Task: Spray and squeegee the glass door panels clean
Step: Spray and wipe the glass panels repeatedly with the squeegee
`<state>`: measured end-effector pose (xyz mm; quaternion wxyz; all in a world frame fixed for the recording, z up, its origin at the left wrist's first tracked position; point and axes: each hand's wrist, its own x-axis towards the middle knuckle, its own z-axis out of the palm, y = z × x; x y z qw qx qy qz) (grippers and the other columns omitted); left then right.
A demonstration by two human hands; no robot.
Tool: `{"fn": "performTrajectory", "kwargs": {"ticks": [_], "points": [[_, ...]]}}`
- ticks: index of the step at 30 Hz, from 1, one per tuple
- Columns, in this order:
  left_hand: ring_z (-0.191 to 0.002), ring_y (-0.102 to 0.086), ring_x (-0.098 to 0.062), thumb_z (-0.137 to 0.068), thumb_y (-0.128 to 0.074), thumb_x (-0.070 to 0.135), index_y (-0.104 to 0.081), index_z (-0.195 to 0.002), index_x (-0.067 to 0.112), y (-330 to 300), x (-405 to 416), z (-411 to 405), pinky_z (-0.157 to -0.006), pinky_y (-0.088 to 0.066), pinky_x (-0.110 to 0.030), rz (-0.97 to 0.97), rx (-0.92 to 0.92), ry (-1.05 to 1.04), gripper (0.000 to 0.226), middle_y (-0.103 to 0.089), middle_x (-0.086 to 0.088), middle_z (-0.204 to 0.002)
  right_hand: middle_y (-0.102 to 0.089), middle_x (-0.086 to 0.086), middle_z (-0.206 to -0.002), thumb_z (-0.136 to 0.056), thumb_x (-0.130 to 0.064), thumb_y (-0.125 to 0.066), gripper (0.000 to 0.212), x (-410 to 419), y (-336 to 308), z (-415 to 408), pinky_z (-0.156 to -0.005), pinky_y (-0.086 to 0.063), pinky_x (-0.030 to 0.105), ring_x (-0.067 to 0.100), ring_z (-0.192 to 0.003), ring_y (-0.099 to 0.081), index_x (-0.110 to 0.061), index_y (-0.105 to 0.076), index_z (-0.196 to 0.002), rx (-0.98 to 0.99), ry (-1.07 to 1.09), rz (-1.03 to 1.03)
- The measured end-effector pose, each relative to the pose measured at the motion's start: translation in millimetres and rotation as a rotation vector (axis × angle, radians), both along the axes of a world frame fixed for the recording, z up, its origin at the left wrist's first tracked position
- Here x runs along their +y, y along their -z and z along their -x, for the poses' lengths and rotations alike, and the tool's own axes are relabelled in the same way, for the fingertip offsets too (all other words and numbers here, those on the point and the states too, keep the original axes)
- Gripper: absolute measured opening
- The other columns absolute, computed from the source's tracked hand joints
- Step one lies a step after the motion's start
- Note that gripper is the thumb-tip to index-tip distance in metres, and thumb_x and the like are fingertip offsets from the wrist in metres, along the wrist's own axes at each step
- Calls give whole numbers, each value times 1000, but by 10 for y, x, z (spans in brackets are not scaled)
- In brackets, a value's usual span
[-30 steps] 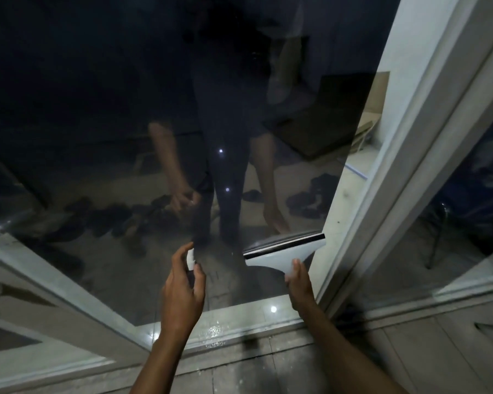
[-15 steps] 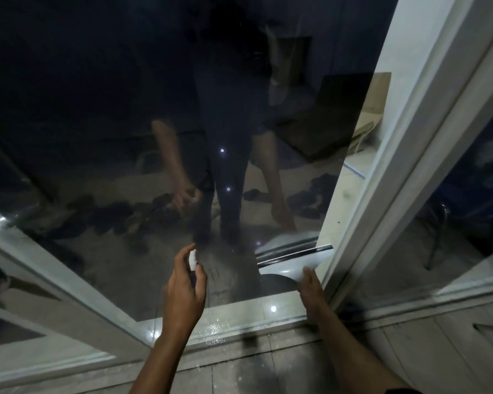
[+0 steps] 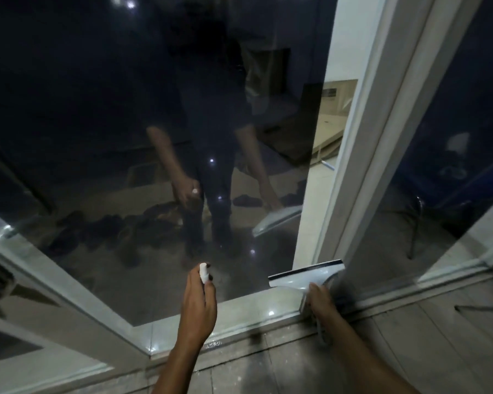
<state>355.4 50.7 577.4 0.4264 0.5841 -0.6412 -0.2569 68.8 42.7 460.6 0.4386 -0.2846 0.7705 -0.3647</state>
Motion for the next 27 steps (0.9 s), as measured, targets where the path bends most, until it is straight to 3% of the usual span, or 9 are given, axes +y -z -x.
{"fn": "performTrajectory", "kwargs": {"ticks": [1,4,7,10,13,19,22,25,27], "points": [[-85,-56,-6,-105,-24,46,-48,-122,26,-1,33,90,-76,-48,-33,-13,10,26,35,-54,6,-97,-49,15,-97,-99,-19,-48,6,60,166,130,-73,-35,27,20,-86,-47,-13,-46,-97,26,-31,-39],[-78,-56,-12,-107,-28,41,-47,-106,35,22,91,323,-74,-53,-38,-13,16,107,20,-53,2,-93,-49,10,-96,-70,-49,-50,41,164,938,593,-71,-38,31,22,-85,-50,-21,-43,-99,-75,20,-50],[-68,-55,-21,-108,-33,42,-49,-92,32,85,126,558,-68,-53,-42,-40,30,187,25,-53,-1,-76,-57,15,-80,-93,-22,-49,22,493,354,574,-53,-43,23,26,-68,-55,-8,-47,-110,-52,101,-74],[-69,-61,-16,-105,-50,31,-57,-98,41,224,156,795,-66,-53,-36,-124,62,232,14,-62,2,-77,-55,12,-71,-100,0,-41,16,783,-97,644,-39,-39,13,18,-57,-49,1,-49,-114,-33,140,-82],[-80,-64,0,-100,-60,24,-61,-98,41,371,115,1036,-71,-48,-18,-215,93,256,17,-68,10,-86,-58,14,-79,-100,0,-46,11,964,-138,837,-41,-37,13,17,-59,-48,-1,-52,-109,-11,163,-77],[-86,-63,5,-92,-71,21,-66,-98,26,636,-10,1370,-68,-46,-11,-347,132,317,9,-70,9,-92,-66,15,-88,-95,-9,-59,10,1174,-39,1072,-57,-43,28,21,-68,-57,-2,-61,-102,-30,240,-185],[-84,-64,1,-90,-74,19,-66,-93,26,917,-112,1617,-71,-51,-21,-373,79,372,12,-68,8,-91,-62,6,-79,-94,-10,-63,4,1260,102,1186,-56,-43,25,18,-69,-57,-9,-60,-91,-31,272,-201],[-83,-59,1,-88,-75,15,-65,-93,21,1149,-130,1831,-71,-47,-20,-367,10,406,13,-59,5,-94,-59,5,-70,-92,-9,-68,18,1342,349,1299,-60,-42,28,19,-65,-55,-14,-61,-76,-28,313,-201],[-81,-56,-1,-87,-75,13,-64,-92,19,1327,-168,2073,-69,-43,-17,-390,-41,429,14,-56,2,-93,-60,9,-71,-92,-7,-68,6,1352,514,1442,-58,-43,30,22,-64,-55,-1,-68,-90,-33,323,-211]]}}
